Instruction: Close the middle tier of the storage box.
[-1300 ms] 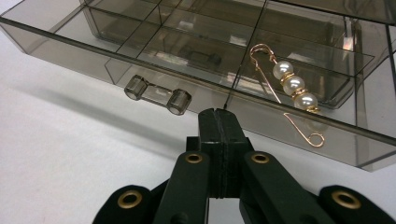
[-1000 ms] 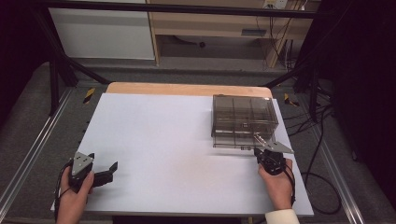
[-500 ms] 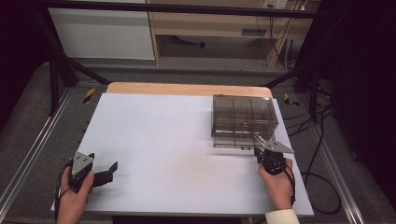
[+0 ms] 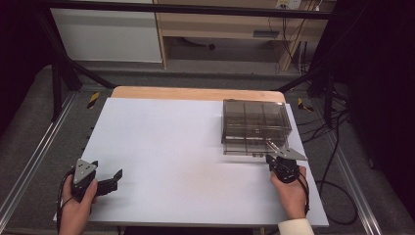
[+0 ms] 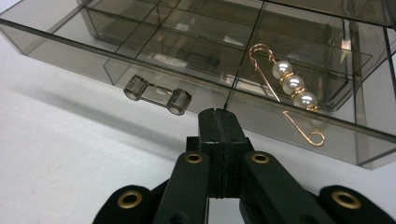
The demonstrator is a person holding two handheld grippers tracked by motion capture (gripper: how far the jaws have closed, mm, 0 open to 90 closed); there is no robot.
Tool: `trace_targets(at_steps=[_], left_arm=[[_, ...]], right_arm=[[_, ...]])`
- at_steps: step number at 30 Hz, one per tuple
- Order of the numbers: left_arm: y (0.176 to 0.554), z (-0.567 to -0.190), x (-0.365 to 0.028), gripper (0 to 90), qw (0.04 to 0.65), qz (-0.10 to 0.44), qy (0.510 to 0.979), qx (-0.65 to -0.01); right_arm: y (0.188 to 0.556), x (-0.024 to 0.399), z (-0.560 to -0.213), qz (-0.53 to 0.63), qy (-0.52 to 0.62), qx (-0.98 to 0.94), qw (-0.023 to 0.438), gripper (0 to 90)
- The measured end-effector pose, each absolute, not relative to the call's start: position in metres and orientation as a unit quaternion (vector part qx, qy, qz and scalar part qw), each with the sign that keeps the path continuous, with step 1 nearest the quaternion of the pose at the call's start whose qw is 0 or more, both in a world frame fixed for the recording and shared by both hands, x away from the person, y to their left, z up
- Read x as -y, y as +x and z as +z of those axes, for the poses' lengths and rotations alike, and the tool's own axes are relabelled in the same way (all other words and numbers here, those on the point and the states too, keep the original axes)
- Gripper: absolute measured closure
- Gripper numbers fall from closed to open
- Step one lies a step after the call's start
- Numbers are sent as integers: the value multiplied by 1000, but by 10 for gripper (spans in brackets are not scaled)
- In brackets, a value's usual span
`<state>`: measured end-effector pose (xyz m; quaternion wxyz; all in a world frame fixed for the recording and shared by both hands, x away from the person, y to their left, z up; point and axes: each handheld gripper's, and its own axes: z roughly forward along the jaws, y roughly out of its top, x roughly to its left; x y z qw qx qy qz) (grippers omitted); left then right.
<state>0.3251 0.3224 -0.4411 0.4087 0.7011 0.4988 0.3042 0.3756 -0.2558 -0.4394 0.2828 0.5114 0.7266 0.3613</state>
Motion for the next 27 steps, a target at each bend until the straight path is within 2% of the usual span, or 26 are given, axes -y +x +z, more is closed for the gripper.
trace_targets(at_steps=[27], left_arm=[[323, -441, -324, 65, 407, 305, 701, -501]], right_arm=[[379, 253, -439, 363, 509, -726, 285, 900]])
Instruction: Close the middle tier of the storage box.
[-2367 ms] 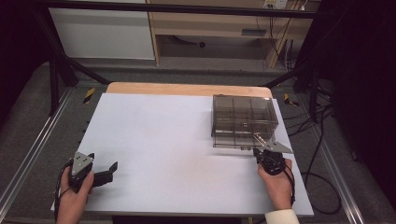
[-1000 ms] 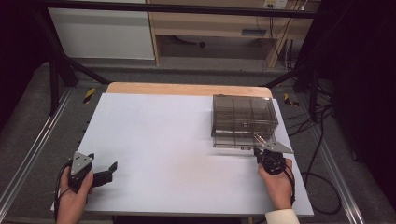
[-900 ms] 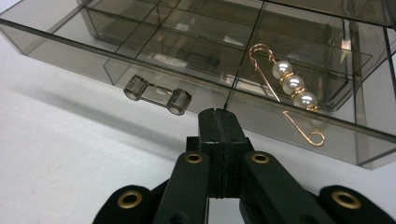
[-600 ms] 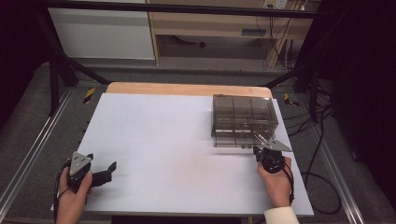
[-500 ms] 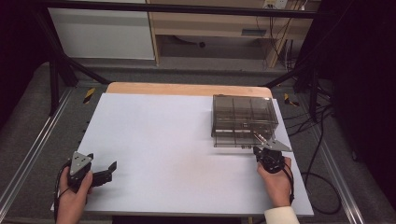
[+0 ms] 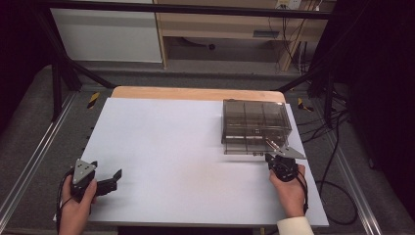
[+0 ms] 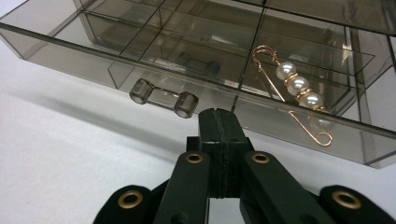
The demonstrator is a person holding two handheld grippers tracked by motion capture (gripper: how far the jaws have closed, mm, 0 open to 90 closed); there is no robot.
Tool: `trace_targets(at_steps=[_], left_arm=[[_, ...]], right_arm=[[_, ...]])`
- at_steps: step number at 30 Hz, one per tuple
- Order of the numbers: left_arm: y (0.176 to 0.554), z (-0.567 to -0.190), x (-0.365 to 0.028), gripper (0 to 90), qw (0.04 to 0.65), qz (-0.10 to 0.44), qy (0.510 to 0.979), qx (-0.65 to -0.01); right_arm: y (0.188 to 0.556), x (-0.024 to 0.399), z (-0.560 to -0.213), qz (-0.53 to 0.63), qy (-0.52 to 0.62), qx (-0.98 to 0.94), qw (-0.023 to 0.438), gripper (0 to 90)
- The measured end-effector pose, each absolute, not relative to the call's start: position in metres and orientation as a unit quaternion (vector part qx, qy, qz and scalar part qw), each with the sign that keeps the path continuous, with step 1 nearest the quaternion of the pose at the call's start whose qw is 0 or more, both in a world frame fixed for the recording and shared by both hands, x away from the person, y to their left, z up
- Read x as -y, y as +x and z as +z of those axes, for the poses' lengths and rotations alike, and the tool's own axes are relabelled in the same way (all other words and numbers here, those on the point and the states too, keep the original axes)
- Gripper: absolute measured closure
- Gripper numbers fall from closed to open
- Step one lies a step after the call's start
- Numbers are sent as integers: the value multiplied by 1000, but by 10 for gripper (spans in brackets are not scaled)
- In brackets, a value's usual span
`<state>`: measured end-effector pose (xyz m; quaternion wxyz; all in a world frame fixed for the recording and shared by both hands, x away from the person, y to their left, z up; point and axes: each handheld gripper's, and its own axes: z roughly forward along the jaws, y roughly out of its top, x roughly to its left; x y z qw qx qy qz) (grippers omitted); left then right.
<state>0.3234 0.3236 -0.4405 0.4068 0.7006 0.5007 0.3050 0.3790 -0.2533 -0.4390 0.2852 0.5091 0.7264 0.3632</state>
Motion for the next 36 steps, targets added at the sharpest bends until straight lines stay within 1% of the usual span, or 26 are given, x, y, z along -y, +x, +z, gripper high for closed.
trace_targets(at_steps=[36], left_arm=[[324, -441, -325, 66, 410, 304, 695, -506]], right_arm=[[379, 254, -438, 365, 509, -725, 285, 900]])
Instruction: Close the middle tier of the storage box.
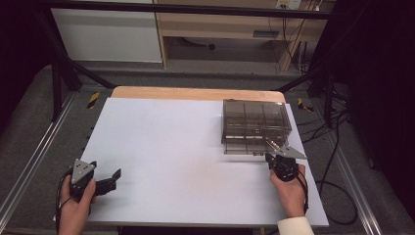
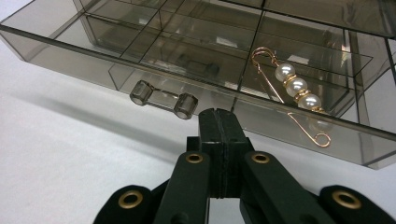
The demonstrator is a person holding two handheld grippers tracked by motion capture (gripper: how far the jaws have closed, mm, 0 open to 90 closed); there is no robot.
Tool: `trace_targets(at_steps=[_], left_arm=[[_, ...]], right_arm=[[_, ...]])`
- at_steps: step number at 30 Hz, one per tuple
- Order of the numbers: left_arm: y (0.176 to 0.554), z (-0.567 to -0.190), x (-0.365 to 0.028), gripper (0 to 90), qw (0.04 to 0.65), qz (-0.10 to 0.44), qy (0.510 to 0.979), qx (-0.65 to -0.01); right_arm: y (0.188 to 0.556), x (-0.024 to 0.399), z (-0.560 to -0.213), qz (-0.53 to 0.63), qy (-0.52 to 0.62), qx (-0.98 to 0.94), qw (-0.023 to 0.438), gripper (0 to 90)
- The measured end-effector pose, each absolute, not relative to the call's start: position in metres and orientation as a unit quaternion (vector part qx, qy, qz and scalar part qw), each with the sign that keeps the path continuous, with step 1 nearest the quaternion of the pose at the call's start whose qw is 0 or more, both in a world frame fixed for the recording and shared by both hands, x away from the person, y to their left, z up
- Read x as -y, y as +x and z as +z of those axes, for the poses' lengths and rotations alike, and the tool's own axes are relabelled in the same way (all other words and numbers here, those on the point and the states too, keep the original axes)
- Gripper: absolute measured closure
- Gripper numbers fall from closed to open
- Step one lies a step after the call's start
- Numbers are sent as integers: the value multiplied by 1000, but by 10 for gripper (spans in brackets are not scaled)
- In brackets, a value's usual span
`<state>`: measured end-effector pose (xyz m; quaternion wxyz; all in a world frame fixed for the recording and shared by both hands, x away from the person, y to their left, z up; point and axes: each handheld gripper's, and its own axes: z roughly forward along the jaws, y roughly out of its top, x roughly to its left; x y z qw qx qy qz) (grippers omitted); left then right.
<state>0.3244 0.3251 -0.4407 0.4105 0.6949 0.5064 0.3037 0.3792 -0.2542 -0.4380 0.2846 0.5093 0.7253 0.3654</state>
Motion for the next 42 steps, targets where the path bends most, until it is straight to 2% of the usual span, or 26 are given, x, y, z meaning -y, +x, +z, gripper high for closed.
trace_targets(at_steps=[42], left_arm=[[326, -442, -326, 68, 403, 303, 697, -509]], right_arm=[[390, 251, -436, 366, 504, -725, 293, 900]])
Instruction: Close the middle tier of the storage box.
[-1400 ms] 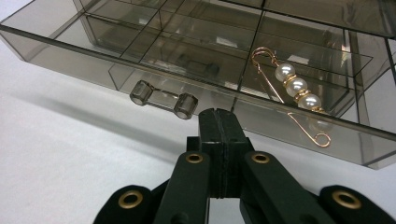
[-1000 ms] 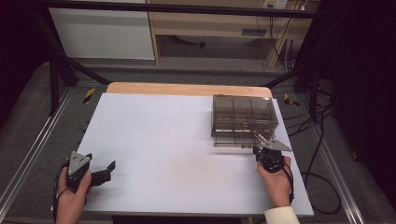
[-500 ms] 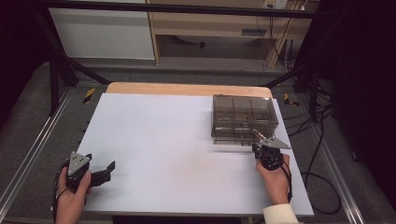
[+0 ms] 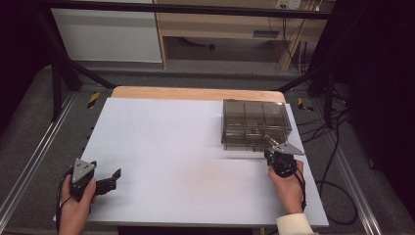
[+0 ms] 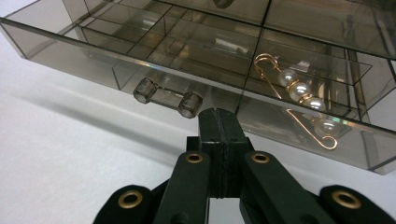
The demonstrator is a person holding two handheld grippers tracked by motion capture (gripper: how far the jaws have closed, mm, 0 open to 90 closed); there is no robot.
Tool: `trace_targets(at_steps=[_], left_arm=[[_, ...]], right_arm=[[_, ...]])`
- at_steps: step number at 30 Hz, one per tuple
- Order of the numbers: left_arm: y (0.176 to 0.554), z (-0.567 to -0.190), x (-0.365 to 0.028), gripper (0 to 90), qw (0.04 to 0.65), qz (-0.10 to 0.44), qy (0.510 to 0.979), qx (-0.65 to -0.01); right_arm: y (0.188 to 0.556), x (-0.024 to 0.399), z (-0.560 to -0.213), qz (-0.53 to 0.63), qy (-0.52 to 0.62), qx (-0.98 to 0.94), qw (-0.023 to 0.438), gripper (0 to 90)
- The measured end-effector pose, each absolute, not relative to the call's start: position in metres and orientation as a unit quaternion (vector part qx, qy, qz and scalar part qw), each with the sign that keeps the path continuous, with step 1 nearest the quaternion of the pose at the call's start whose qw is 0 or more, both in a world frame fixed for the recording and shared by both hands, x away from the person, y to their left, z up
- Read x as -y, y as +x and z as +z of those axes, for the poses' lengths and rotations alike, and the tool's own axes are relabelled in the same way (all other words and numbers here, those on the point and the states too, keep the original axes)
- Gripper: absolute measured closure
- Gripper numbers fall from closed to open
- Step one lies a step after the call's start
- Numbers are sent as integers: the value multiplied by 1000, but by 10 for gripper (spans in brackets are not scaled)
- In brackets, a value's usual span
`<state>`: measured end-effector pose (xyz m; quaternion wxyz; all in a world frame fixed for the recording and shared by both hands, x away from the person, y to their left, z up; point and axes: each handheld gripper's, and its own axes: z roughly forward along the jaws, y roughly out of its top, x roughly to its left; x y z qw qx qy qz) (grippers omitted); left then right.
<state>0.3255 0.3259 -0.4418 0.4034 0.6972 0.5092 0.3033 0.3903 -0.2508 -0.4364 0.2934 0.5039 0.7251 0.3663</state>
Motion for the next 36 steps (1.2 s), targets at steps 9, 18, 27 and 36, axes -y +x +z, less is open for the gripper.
trace_targets(at_steps=[9, 18, 27, 36], left_arm=[[323, -441, -328, 68, 405, 303, 694, -513], [324, -442, -327, 68, 403, 303, 695, -512], [324, -441, -327, 68, 404, 303, 696, -511], [324, -441, -327, 68, 403, 304, 695, -512]], right_arm=[[391, 251, -437, 362, 508, -724, 295, 900], [400, 252, -438, 366, 515, -717, 295, 900], [402, 252, -437, 368, 514, -716, 296, 900], [406, 252, -438, 371, 518, -713, 293, 900]])
